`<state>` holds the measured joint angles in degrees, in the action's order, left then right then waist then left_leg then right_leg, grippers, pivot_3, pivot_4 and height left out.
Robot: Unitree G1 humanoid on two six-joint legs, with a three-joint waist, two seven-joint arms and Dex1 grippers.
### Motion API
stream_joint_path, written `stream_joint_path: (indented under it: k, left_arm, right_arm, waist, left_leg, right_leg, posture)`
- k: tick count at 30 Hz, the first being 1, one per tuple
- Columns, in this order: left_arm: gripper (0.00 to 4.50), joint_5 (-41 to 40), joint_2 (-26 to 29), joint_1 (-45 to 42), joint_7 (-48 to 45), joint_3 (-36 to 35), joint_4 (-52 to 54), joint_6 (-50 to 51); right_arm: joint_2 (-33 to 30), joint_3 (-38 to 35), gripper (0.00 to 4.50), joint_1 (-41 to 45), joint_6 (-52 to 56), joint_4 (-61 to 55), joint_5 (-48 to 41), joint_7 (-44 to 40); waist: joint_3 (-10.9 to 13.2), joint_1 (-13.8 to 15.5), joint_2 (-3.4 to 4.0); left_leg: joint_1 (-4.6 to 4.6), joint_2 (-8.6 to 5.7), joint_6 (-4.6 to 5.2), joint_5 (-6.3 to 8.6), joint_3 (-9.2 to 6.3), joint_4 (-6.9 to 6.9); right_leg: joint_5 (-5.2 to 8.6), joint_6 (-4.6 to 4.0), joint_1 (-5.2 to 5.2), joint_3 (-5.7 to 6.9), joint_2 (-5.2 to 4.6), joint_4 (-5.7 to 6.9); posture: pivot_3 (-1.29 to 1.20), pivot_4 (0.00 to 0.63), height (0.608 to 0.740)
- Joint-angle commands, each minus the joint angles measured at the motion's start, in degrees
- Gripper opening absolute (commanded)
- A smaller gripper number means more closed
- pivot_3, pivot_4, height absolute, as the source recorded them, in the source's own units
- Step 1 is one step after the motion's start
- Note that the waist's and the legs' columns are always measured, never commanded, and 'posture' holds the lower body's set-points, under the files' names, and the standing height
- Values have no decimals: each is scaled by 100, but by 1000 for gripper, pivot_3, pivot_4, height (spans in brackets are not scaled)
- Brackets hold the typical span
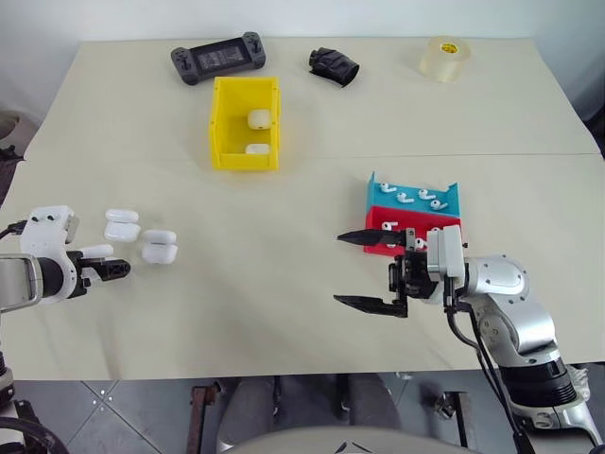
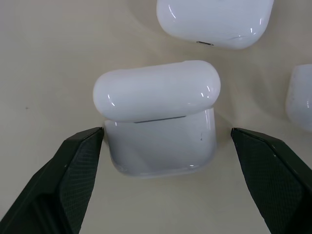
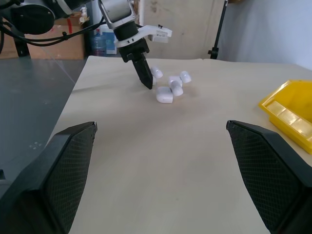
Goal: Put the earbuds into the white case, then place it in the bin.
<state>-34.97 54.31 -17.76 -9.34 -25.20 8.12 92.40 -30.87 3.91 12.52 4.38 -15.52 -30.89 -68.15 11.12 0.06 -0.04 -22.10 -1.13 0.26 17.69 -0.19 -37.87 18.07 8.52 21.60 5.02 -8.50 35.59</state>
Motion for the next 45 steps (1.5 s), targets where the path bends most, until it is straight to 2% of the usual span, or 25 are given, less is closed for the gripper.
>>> stream_joint_path:
  k: [1, 8, 11, 14, 19, 30, 31, 35, 42, 45]
  left_arm:
    - [4453, 160, 114, -71, -45, -16, -39, 10]
    - [4453, 74, 7, 97, 139, -329, 60, 10]
    - [4453, 88, -242, 116, 497, -713, 136, 10]
    - [4453, -289, -510, 284, 828, -913, 373, 10]
    - [4453, -773, -635, 453, 1288, -1038, 470, 10]
    - [4453, -1321, -612, 208, 1936, -934, 64, 10]
    - [4046, -1377, -599, 215, 1952, -912, 46, 10]
    - [2953, -1503, -532, 272, 1999, -880, 28, 10]
    - [2953, -1445, -319, 529, 1675, -1125, 140, 10]
    - [2953, -1269, -28, 1073, 730, -1263, 561, -794]
  right_arm:
    - [45, -2, 4500, -39, -27, -300, -75, 70]
    - [50, -3, 4500, -30, -58, -253, -71, 88]
    - [91, 31, 4500, -76, -105, -236, -45, 96]
    - [161, 75, 4500, -123, -158, -223, -16, 120]
    - [250, 119, 4500, -146, -188, -235, 11, 159]
    - [347, 144, 4500, -165, -349, -145, 97, 198]
    - [348, 133, 4500, -174, -359, -147, 102, 205]
    - [341, 106, 4500, -203, -388, -143, 110, 216]
    - [339, 89, 4500, -178, -446, -61, 122, 216]
    - [328, 90, 4500, -121, -485, 36, 150, 171]
  waist:
    - [0, 0, 0]
    - [0, -5, 0]
    - [0, -7, 0]
    - [0, -6, -1]
    - [0, -5, -1]
    - [-1, 4, -1]
    - [-1, 3, -1]
    - [-1, 0, -1]
    - [-1, -19, -1]
    - [-1, -38, -1]
  left_leg:
    - [0, 0, 0, 0, 0, 0]
    - [0, 1, 0, 0, 1, 0]
    - [0, 6, 0, 0, 1, 1]
    - [0, 7, 1, 0, 0, 1]
    - [1, 24, 1, 1, 1, 1]
    - [2, 22, 1, 1, 2, 0]
    - [2, 21, 1, 1, 2, 0]
    - [3, 21, 1, 1, 4, 0]
    - [4, 22, 0, 2, 8, 2]
    - [4, 23, -2, 3, 20, 6]
  right_leg:
    - [0, 0, 0, 0, 0, 0]
    - [0, 0, 0, -2, 0, 0]
    - [0, 0, 2, -3, 0, 1]
    - [0, 0, 2, -3, 0, 2]
    - [0, 0, 2, -7, -3, 3]
    - [0, 0, 2, -10, -4, 4]
    - [0, 0, 2, -11, -4, 4]
    - [0, 0, 2, -13, -3, 4]
    - [0, 0, 3, -15, -2, 3]
    - [0, 0, 11, -23, 3, 3]
  posture:
    - [0, 150, 740]
    - [0, 150, 740]
    - [0, 150, 740]
    - [0, 150, 740]
    - [0, 150, 740]
    - [0, 150, 740]
    - [0, 150, 740]
    - [0, 150, 740]
    - [0, 150, 740]
    - [0, 150, 740]
